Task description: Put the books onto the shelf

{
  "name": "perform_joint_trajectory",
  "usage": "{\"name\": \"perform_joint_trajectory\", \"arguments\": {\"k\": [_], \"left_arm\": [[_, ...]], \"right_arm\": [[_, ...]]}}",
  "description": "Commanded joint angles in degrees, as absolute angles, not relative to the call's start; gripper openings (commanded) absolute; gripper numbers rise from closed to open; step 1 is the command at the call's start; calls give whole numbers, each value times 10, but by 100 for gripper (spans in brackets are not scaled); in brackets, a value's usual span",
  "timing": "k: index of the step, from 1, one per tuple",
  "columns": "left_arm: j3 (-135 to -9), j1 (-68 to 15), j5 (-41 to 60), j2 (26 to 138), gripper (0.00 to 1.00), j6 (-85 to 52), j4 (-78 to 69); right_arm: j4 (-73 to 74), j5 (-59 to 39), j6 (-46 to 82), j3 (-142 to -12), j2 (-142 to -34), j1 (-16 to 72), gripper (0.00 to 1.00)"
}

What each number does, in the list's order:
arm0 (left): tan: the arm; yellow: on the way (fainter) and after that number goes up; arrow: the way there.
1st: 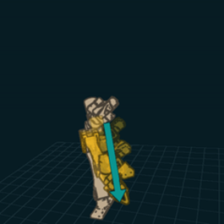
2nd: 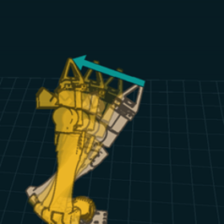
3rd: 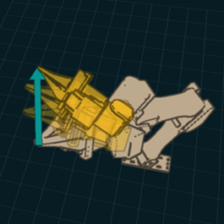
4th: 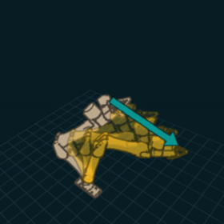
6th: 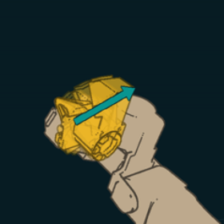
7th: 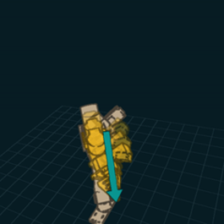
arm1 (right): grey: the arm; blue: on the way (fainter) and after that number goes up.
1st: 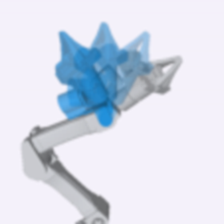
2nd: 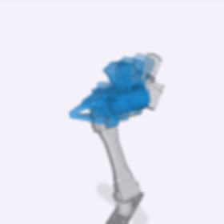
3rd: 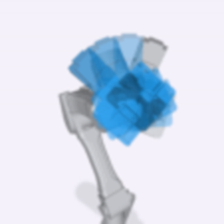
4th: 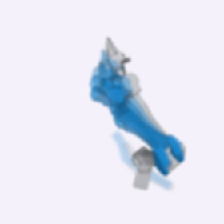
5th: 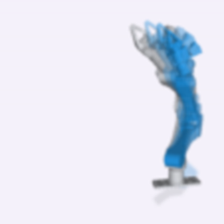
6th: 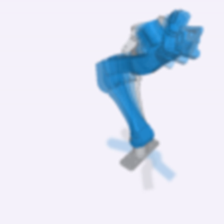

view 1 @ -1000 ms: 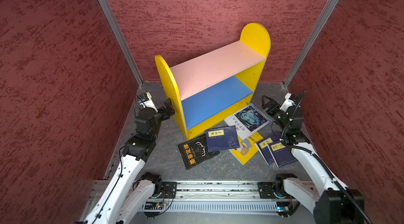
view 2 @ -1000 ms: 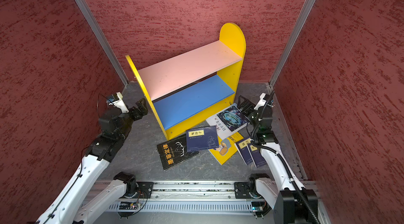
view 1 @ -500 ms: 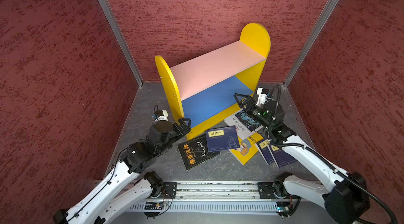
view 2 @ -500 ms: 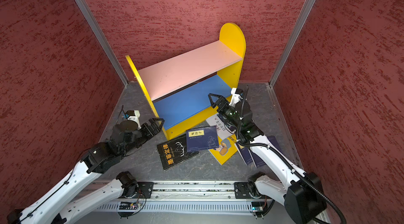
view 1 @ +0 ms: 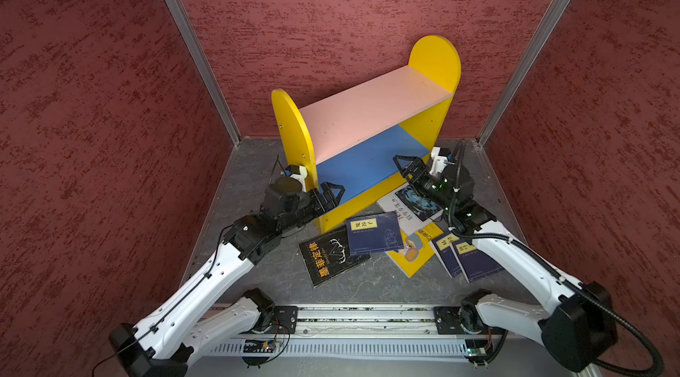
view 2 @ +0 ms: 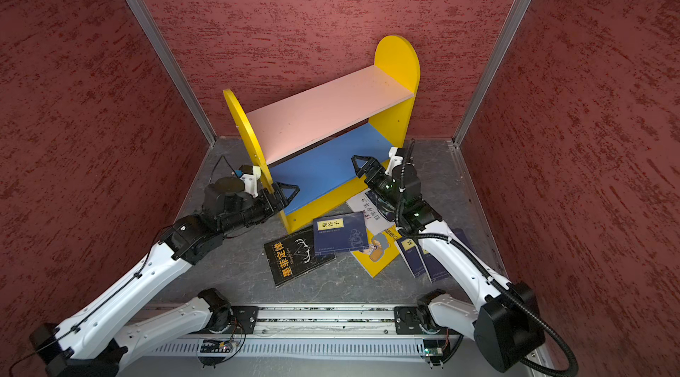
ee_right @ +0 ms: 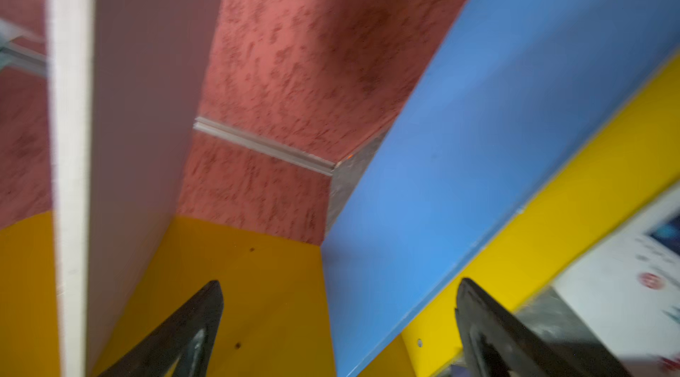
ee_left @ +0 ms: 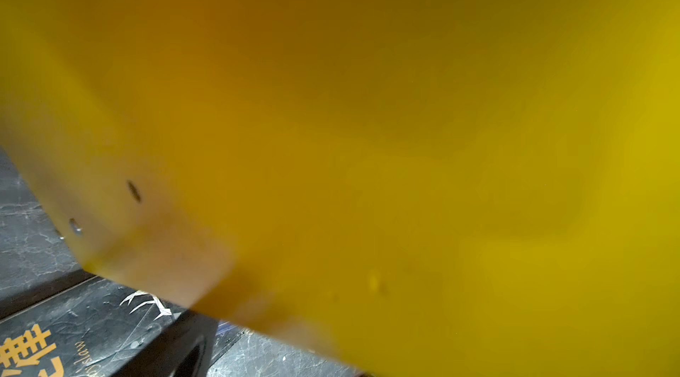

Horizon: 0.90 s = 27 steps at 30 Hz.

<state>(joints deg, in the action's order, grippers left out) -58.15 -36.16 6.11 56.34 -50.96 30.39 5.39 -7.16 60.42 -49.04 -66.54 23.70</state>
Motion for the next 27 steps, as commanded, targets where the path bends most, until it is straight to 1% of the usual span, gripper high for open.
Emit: {"name": "perform_joint_trajectory", "arguments": {"k": [1,4,8,11,13,16,18,22,27], "left_arm": [[-629,-397,147,629,99,-381,326],[-651,-420,68,652,99,-332,370],[-649,-407,-16,648,99,-319,373],[-635,-385,-55,638,99,-337,348],[-625,-369,-62,632,99,-362,333],[-604,-366,-25,606,99,-355,292],[-593,-367,6,589,99,-350,295],[-601,-370,111,556,99,-341,380],[-632,-399,205,510,99,-341,476]], "right_arm": [[-79,52,626,-504,-660,222,99],[-97,65,629,-495,-653,213,99],[-116,77,629,-490,-651,210,99],[-127,87,629,-490,-652,209,99],[-129,89,628,-491,-653,210,99],[-134,96,629,-493,-656,208,99],[-138,99,632,-494,-661,208,99],[-152,99,633,-501,-672,207,99],[-187,95,625,-528,-703,200,99]]}}
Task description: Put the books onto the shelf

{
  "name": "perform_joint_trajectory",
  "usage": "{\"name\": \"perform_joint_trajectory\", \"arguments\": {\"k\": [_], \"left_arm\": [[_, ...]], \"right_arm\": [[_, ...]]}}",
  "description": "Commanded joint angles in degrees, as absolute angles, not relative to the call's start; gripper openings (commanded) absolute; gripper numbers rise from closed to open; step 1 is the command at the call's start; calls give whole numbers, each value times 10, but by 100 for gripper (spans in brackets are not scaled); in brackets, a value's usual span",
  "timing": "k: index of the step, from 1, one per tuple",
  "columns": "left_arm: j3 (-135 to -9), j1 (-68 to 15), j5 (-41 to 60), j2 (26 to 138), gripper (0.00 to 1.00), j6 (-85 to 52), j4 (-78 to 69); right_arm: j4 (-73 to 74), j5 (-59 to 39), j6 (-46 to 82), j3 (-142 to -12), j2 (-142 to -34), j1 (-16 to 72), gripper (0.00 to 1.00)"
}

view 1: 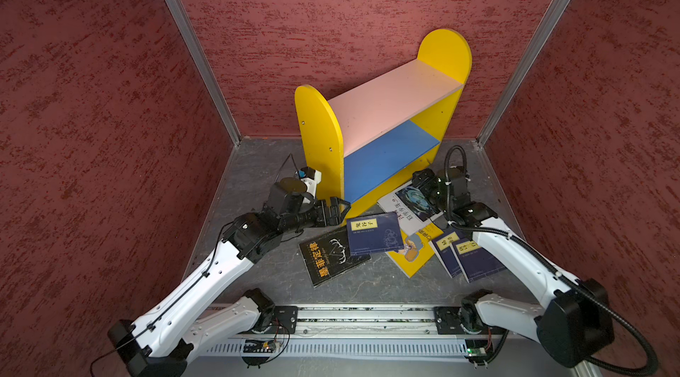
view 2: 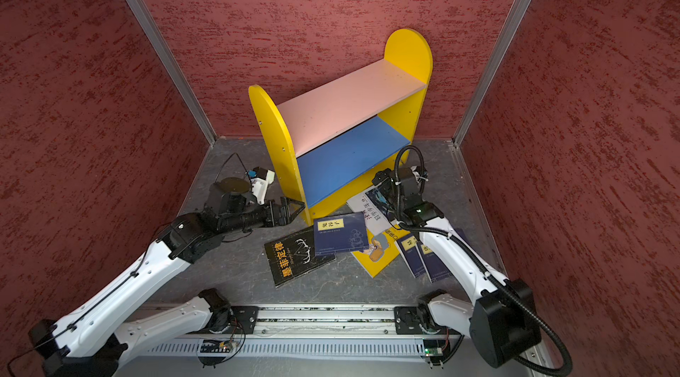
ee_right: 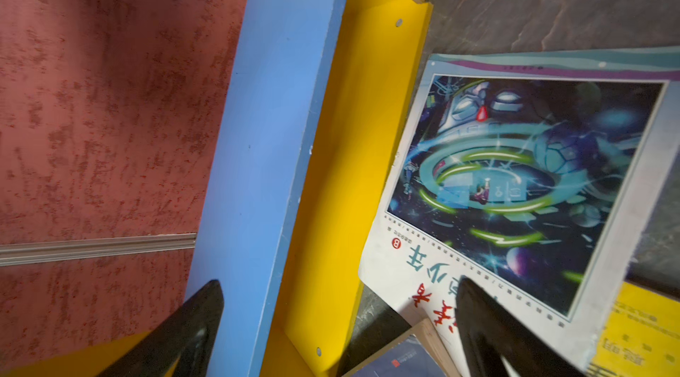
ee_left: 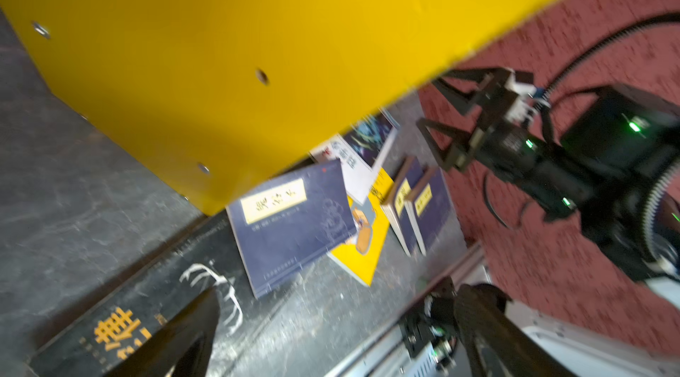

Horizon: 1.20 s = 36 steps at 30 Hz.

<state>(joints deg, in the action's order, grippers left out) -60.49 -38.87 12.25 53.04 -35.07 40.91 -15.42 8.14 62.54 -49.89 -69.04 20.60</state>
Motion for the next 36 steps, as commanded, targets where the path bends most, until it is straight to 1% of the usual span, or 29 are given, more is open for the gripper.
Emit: {"name": "perform_joint_trajectory", "arguments": {"k": [1,4,8,12,16,21,25,28,31,36], "left_arm": [[-638,-404,218,501,99,-344,489],[-642,-427,232,483,99,-363,476],[-636,-452,208,497,99,-359,433],[-642,-469,206,541,99,-313,397],[-677,-496,176,610,99,-249,390],[-716,-559,66,710,99,-165,370],[-726,-592,-86,772,99,-130,339],[-707,-592,-173,795,99,-123,305],[-681,-582,-235,802,99,-119,269],[-657,-523,-248,800,99,-112,244]], "right_arm": [[-194,93,624,-536,-712,198,99],[-204,84,613,-558,-736,194,99],[-206,79,602,-581,-757,190,99],[-200,80,599,-581,-759,184,99],[-214,81,591,-580,-754,179,99],[-229,100,596,-553,-724,173,99],[-228,108,606,-525,-697,166,99],[-218,91,603,-505,-688,155,99],[-208,61,595,-491,-691,140,99],[-198,31,594,-474,-703,108,99]]}}
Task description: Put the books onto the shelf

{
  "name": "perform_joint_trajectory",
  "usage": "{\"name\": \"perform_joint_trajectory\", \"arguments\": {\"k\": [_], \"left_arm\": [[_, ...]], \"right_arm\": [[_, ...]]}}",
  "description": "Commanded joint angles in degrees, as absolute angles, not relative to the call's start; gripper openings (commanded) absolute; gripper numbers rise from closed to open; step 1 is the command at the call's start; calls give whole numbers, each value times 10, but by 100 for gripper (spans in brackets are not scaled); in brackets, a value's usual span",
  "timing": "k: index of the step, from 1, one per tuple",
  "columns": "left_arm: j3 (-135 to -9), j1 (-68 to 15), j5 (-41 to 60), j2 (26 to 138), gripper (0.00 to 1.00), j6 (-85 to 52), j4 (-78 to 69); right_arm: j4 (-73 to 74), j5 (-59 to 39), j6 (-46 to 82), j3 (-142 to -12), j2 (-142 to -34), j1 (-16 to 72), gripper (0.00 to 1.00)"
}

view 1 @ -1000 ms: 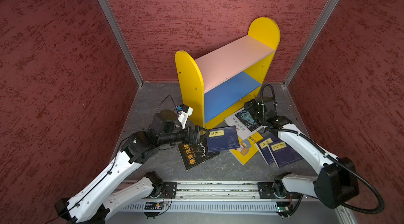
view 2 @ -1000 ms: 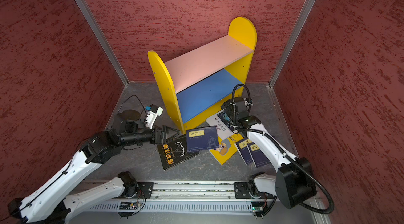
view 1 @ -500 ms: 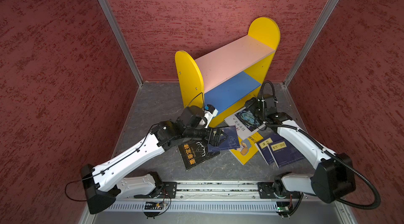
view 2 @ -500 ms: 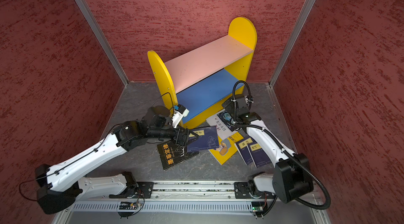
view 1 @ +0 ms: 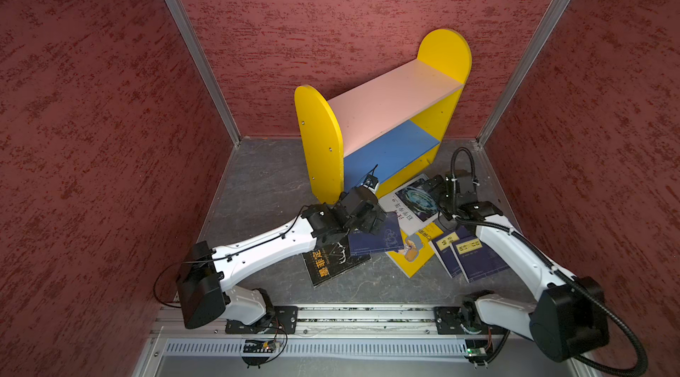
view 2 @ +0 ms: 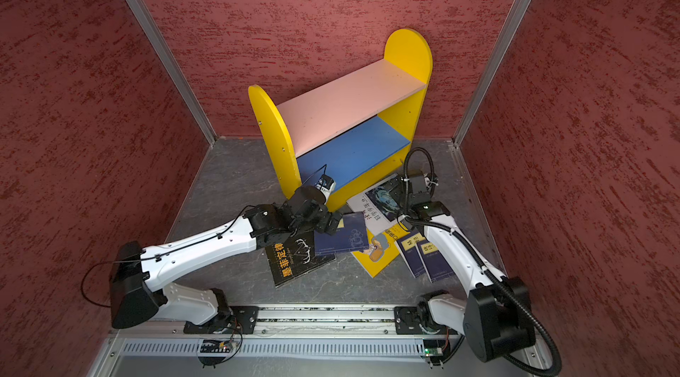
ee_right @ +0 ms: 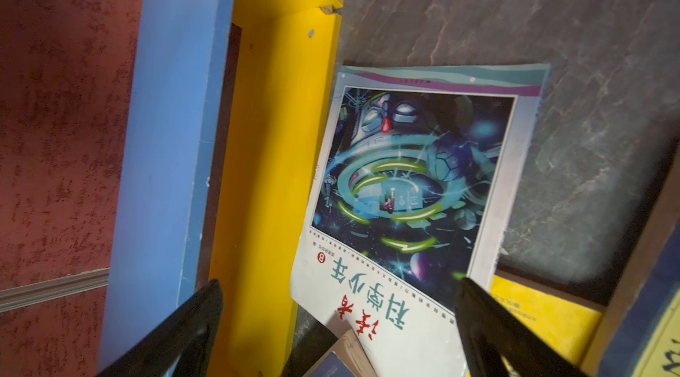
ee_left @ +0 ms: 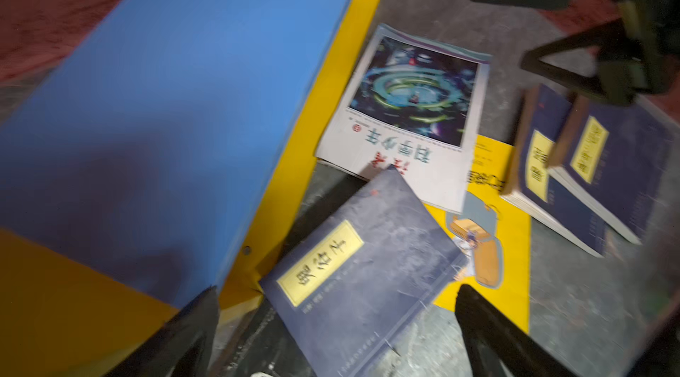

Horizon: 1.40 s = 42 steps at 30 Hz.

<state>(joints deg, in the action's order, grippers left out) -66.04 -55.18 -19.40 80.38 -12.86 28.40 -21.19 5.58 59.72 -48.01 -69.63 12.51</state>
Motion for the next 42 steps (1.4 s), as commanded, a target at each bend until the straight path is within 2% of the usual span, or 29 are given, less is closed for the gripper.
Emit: {"name": "perform_joint_trajectory", "arguments": {"k": [1,15,20,23,27,33,38,42], "left_arm": [[-655,-513,-251,799,99,-111,244],[-625,-382,-185,779,99,-58,223],[-624,-350,-173,781,100,-48,213],[-622,-330,-165,780,99,-46,212],[-621,-307,-146,779,99,-47,211],[-632,-298,-135,776,99,-61,218],[-636,-299,-104,760,99,-106,220],[-643,-307,-69,744,99,-143,226]], "right_arm": [[-196,27,590,-472,-705,103,99],[-179,-20,554,-465,-797,32,99],[-189,-36,536,-466,-828,0,91],[-196,-38,530,-466,-851,-12,92],[-153,-74,522,-450,-873,-21,91],[-89,-107,512,-435,-908,-28,85],[-10,-137,515,-411,-913,-34,71],[36,-153,522,-391,-904,-35,46]]}}
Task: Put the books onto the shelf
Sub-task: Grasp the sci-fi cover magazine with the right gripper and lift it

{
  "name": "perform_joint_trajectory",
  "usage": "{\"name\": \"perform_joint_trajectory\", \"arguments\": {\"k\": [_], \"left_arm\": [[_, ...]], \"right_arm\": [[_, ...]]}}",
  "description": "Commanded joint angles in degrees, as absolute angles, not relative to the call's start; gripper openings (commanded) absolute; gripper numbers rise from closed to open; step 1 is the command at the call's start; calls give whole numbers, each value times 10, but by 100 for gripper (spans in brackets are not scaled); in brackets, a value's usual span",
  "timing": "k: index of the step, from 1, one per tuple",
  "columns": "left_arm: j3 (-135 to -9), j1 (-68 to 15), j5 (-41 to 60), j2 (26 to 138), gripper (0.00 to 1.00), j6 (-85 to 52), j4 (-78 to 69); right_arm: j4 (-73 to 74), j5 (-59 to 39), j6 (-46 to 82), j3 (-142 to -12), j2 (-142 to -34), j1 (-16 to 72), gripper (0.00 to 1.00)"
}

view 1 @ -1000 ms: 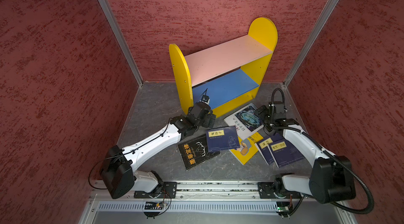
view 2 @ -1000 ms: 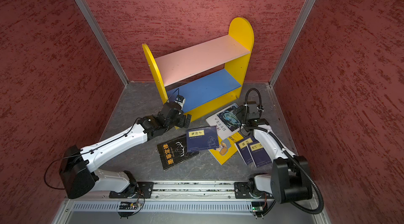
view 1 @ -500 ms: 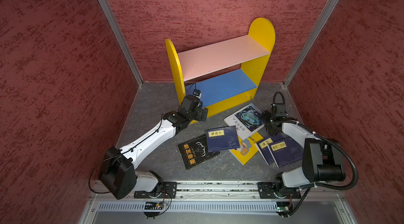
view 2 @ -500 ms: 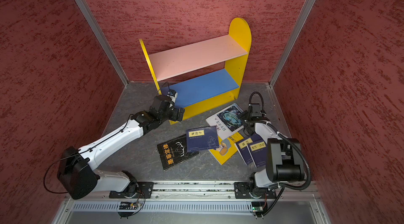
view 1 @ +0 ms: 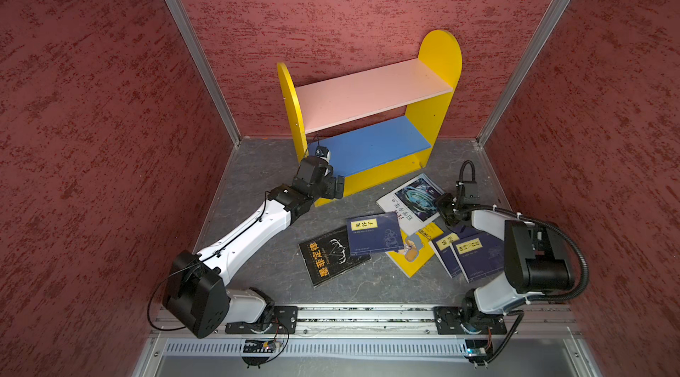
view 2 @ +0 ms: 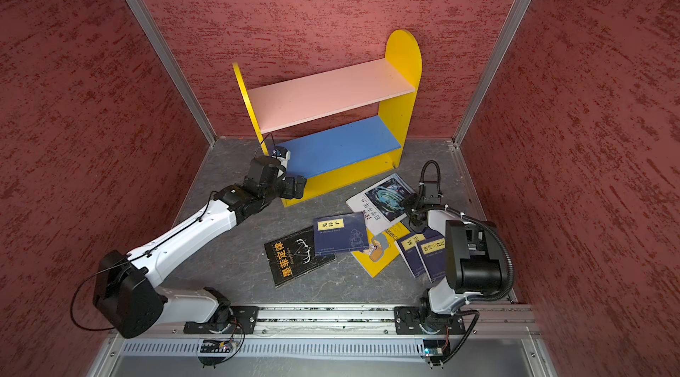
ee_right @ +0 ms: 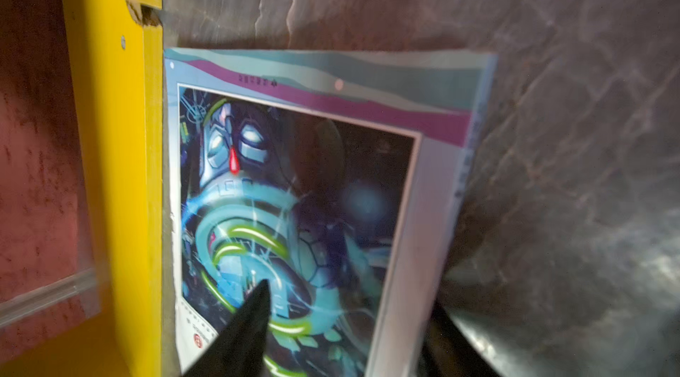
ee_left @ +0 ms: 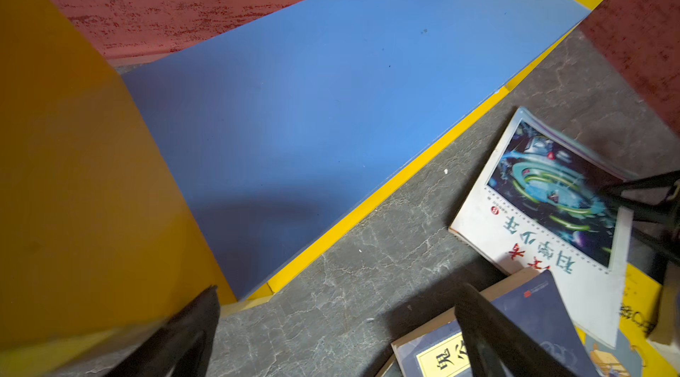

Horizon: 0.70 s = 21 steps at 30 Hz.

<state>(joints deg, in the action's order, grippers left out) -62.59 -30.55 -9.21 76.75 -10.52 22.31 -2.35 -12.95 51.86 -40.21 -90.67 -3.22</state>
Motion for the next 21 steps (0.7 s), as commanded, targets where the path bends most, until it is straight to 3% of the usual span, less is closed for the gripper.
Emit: {"name": "perform_joint_trajectory", "arguments": {"k": [1,6,12,21], "left_arm": [[-646,-309,-60,739,99,-152,228],[-657,-321,-7,708,100,-193,241],[-660,-330,3,668,99,-216,257],[-696,-330,46,629,99,-237,246]], "right_arm": [[44,-159,524,-388,-901,-35,39],[66,-180,536,-374,-867,-35,12],[40,-151,553,-374,-765,-34,6],[-73,-139,587,-479,-640,-34,2]]}}
